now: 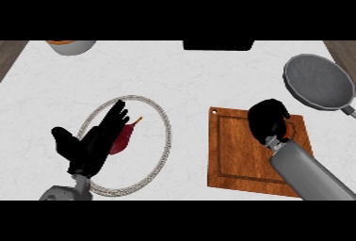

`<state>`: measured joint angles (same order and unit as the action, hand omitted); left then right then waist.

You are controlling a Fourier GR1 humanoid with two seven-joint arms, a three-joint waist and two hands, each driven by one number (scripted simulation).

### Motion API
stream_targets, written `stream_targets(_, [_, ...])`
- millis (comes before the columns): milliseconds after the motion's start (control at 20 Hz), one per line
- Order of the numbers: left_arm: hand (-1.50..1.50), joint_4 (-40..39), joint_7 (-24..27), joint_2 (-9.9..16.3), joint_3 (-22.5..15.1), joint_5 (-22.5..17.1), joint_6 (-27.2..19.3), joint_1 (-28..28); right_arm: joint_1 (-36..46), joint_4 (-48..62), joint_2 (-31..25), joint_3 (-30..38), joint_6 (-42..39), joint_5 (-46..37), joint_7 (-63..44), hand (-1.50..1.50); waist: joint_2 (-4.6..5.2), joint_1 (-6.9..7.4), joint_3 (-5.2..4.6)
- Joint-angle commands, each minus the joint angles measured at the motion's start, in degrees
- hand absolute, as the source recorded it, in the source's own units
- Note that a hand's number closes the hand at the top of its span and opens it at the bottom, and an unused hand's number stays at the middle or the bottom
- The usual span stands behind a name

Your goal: Pick the tomato from the cutting board and place it in the pan

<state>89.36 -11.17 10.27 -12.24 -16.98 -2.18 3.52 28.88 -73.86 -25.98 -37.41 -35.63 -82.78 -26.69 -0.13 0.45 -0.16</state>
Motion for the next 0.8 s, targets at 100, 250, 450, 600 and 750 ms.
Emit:
stream_targets(100, [0.00, 5.02, -4.03, 2.10, 2.55, -1.29, 1.84, -1.56, 1.10, 2.25, -2.24, 0.13, 4.49, -4.73, 6.44, 1.50, 0.07, -0.06, 0.16])
stream_targets(250, [0.00, 2.30, -1.88, -0.42, 0.44, 0.09, 0.66, -1.54, -0.26, 1.62, 4.16, 10.07, 8.74, 2.52, 0.79, 1.50, 0.10, -0.48, 0.24])
stream_targets(450, [0.00, 1.57, -1.06, -0.35, 1.54, -0.22, 0.19, -2.19, -6.33, -2.00, 19.11, 21.55, 14.18, 13.51, -7.91, 1.50, 0.03, -2.45, 0.59])
stream_targets(600, [0.00, 1.71, -1.20, 1.04, 2.15, -0.29, 1.48, -1.31, -5.55, -6.79, 22.22, 22.69, 23.56, 10.23, -14.03, 1.50, -0.11, -1.34, 0.30])
stream_targets(750, [0.00, 0.74, -1.14, -0.27, 2.88, -0.87, 0.62, -0.60, -4.94, -12.39, 22.42, 21.42, 30.03, 6.70, -15.79, 1.50, -0.13, -1.10, 0.20])
